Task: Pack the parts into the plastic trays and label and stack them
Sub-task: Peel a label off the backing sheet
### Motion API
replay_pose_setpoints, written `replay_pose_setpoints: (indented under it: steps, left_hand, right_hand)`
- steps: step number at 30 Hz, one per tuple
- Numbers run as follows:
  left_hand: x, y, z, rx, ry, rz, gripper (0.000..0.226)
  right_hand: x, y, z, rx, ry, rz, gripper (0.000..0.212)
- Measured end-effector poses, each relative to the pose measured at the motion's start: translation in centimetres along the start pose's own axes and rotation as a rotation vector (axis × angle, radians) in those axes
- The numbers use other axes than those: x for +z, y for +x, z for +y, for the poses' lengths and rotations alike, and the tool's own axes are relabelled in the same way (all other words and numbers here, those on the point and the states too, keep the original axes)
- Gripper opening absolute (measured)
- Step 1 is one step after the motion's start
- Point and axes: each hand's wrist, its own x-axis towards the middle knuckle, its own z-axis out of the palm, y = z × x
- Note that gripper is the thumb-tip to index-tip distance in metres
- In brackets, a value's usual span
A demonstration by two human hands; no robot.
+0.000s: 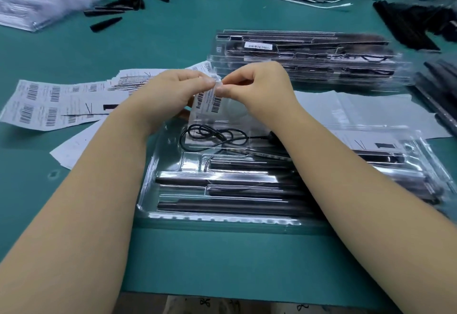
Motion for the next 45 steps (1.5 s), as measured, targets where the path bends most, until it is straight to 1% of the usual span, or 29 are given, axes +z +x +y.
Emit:
replay_pose_setpoints:
  steps: [3,6,9,11,13,15,17,19,22,25,27,32,37,39,42,45]
  left_hand:
    - [0.3,0.1,0.1,-0.001,0.004,0.061,0.021]
    - [0.6,0.2,0.2,-0.016,0.013,0.106,0.019]
    - [0.8,0.2,0.2,-0.022,0.031,0.109,0.023]
    - [0.9,0.2,0.3,-0.014,0.035,0.108,0.026]
    - [0.9,0.3,0.3,0.003,0.009,0.116,0.025]
    - [0.8,0.3,0.4,0.016,-0.024,0.105,0.028]
    - [0.8,0.3,0.6,0.01,-0.051,0.097,0.034]
    - [0.8,0.5,0.5,-0.023,-0.067,0.123,0.037]
    - [0.6,0.6,0.1,-0.082,-0.113,0.125,0.034]
    - [0.3,0.9,-0.2,-0.143,-0.234,0.119,0.017]
    - [0.1,1.0,-0.3,-0.181,-0.277,0.118,0.012]
    - [0.1,1.1,-0.3,-0.209,-0.3,0.084,0.011]
    - [0.2,1.3,-0.2,-0.221,-0.315,0.084,0.01]
    - [0.1,1.3,-0.3,-0.219,-0.308,0.076,0.009]
    - [0.0,1.3,-0.3,-0.219,-0.291,0.054,0.01]
    - [-0.1,1.4,-0.3,-0.261,-0.323,0.053,0.013]
  right_hand:
    - [0.1,-0.1,-0.4,-0.022,-0.107,0.038,0.019]
    - [0.3,0.0,-0.7,-0.06,-0.331,0.027,0.028]
    - [0.5,0.3,-0.7,-0.028,-0.434,0.014,0.032]
    - [0.6,0.3,-0.7,0.006,-0.447,0.006,0.037]
    - [0.6,0.4,-0.7,0.018,-0.434,-0.014,0.041]
    - [0.5,0.4,-0.6,0.006,-0.379,-0.042,0.037]
    - [0.3,0.3,-0.7,0.003,-0.316,-0.025,0.03]
    - [0.2,0.3,-0.6,0.002,-0.296,0.0,0.025]
    - [0.3,0.3,-0.5,-0.001,-0.274,-0.027,0.022]
    - [0.4,0.2,-0.4,-0.086,-0.242,-0.017,0.017]
    - [0.7,0.1,-0.6,-0.18,-0.254,-0.016,0.019]
    - [1.0,0.0,-0.6,-0.277,-0.334,-0.01,0.022]
    - [0.9,-0.2,-0.8,-0.342,-0.36,0.028,0.018]
    - [0.9,-0.2,-0.7,-0.347,-0.382,0.015,0.018]
    - [0.9,-0.3,-0.7,-0.363,-0.406,-0.028,0.025]
    - [0.9,-0.3,-0.8,-0.37,-0.427,-0.066,0.026]
